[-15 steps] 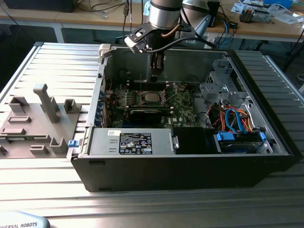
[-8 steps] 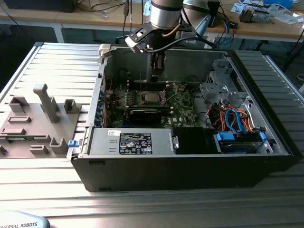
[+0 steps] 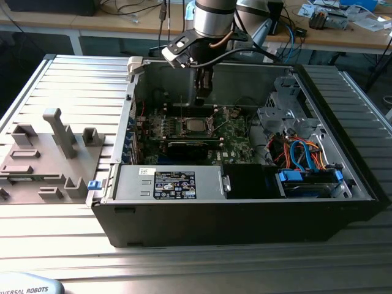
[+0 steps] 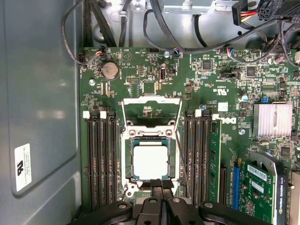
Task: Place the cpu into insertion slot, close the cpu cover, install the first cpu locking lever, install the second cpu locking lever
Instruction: 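Close the cpu cover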
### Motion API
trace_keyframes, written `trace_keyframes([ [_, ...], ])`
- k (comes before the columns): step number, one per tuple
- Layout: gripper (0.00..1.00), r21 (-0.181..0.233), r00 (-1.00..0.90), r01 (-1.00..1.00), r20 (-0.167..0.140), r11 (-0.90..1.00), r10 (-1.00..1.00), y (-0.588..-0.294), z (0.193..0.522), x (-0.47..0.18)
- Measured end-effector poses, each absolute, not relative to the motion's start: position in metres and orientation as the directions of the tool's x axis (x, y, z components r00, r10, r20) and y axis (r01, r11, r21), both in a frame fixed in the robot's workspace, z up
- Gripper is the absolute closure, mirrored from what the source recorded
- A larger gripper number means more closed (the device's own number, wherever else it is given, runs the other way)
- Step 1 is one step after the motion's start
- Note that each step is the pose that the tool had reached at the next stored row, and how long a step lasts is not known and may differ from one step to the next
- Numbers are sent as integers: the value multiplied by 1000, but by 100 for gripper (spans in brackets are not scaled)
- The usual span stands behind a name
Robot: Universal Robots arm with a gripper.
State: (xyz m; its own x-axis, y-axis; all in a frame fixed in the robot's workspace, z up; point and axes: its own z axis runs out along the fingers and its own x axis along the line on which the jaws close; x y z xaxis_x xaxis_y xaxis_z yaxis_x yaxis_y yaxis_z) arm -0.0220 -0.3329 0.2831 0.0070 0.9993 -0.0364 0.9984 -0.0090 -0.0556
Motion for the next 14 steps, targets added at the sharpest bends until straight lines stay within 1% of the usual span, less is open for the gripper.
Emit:
trace_keyframes([
  [14,89,-56,7,998,-41,-9,999,-333,283,-17],
])
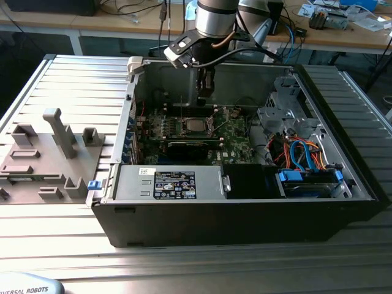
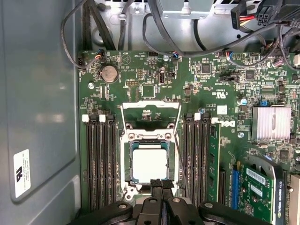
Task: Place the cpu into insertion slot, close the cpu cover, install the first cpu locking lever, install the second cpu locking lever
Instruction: 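Close the cpu cover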
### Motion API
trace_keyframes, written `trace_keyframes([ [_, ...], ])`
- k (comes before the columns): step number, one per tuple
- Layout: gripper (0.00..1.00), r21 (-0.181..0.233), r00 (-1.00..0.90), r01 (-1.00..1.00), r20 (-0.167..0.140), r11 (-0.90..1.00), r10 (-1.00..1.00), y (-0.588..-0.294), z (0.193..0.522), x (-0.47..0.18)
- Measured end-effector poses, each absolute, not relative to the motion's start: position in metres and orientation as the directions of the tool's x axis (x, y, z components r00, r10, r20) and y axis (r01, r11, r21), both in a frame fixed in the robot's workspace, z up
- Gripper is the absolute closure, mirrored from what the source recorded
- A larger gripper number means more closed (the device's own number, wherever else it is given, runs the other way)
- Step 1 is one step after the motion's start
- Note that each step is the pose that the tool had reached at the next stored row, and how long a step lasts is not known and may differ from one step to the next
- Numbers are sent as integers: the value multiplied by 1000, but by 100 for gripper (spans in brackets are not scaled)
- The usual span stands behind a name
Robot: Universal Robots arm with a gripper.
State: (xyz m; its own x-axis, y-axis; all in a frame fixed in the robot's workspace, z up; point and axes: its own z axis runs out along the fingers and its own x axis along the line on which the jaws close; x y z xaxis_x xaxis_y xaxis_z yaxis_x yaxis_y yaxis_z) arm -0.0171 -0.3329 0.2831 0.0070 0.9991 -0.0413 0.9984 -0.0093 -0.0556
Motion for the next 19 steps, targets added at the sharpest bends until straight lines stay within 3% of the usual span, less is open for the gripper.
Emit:
trace_keyframes([
  [19,89,-55,7,998,-55,-10,998,-333,283,-9],
])
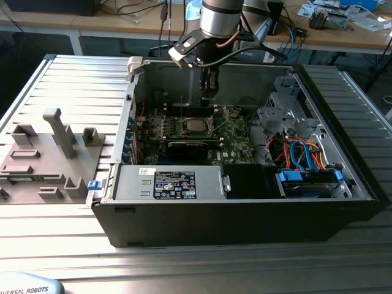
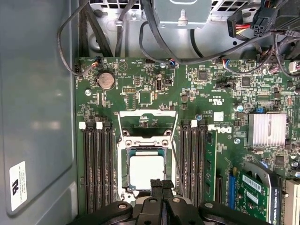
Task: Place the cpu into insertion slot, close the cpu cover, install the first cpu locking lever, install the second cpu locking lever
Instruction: 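Close the cpu cover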
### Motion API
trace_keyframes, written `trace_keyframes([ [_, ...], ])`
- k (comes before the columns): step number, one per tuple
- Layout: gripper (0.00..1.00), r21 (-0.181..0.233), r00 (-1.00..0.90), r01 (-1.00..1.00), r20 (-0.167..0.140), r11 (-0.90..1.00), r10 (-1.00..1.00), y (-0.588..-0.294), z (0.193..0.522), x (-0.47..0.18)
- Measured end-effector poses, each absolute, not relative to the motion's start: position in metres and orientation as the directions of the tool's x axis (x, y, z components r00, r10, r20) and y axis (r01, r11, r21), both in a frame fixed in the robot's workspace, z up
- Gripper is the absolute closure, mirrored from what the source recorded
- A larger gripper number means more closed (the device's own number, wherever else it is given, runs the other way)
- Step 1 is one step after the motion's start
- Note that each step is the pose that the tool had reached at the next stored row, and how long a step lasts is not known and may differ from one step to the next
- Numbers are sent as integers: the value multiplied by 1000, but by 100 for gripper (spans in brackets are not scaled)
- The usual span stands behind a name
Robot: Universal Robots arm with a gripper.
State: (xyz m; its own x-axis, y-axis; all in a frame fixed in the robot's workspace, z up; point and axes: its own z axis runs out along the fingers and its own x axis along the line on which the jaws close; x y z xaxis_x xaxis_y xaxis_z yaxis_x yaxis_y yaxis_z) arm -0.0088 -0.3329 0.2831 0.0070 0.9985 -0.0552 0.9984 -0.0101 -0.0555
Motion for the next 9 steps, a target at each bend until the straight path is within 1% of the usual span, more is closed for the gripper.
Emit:
trace_keyframes([
  [9,89,-55,7,998,-57,-10,998,-333,283,-7],
])
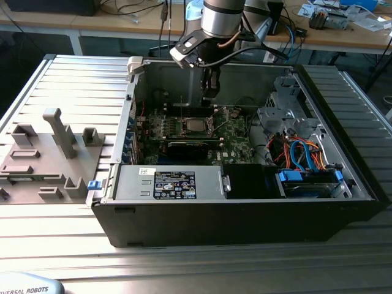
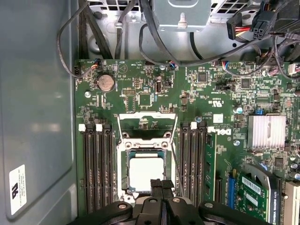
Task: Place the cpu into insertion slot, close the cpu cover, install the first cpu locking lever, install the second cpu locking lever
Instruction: 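Close the cpu cover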
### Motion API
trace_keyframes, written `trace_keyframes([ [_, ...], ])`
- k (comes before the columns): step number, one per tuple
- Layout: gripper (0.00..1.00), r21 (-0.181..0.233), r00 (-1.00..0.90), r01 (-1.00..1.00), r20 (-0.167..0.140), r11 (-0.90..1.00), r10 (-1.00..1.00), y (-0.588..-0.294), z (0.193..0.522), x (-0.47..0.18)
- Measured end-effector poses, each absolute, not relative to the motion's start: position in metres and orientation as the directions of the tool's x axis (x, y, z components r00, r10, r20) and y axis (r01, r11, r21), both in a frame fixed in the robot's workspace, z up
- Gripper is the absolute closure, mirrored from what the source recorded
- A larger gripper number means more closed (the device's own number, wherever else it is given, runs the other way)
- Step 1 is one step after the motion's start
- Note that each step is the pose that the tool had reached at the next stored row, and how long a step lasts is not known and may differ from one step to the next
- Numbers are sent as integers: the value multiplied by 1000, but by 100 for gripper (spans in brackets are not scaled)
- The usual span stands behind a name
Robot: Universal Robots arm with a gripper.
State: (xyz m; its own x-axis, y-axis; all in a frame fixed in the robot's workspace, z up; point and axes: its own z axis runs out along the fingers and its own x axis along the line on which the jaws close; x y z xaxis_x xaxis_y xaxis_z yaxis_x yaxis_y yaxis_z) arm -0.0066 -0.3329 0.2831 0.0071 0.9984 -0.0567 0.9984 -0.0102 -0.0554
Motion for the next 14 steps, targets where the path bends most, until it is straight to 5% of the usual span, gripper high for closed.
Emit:
trace_keyframes([
  [14,89,-55,7,998,-58,-10,998,-333,283,-2],
])
